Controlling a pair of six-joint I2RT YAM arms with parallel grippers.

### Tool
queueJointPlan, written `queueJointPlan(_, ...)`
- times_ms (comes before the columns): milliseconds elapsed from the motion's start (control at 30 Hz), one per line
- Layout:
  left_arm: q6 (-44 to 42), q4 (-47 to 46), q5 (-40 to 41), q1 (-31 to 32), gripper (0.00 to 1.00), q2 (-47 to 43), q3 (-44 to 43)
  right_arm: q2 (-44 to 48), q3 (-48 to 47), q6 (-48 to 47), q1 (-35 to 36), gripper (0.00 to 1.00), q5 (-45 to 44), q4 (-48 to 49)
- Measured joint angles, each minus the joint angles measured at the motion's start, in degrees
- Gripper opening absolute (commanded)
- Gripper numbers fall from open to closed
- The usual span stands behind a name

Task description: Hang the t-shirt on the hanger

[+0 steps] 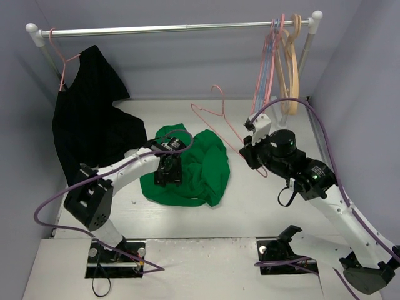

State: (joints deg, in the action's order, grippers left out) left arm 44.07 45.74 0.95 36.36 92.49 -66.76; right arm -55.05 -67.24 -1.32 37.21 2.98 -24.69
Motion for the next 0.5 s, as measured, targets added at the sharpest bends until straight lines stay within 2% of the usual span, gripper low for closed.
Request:
queueJointPlan(167,2.69,-0.52,-0.07,1.60,0.50,2.34,0.81,0.28,2.64,0.04,0.00,0.00,0.00,-0.22)
queueJointPlan(300,4.74,-1.29,-0.59,3.67,0.49,2.40,4.85,0.59,4.02,-0.04,0.00,0.00,0.00,-0.24)
queueJointPlan(400,5.95,-1.70,-0.98,4.22,0.41,2.40,8.57,1.09,4.96,-0.11,0.00,0.00,0.00,-0.13)
queueJointPlan(433,6.21,-1.70,-0.96,4.20,0.31,2.45,9.38,1.18,5.14,-0.17,0.00,0.00,0.00,-0.11)
queueJointPlan(500,6.56,-1.90,-0.98,4.13,0.22,2.49,9.68,1.29,5.46,-0.28,0.00,0.00,0.00,0.04)
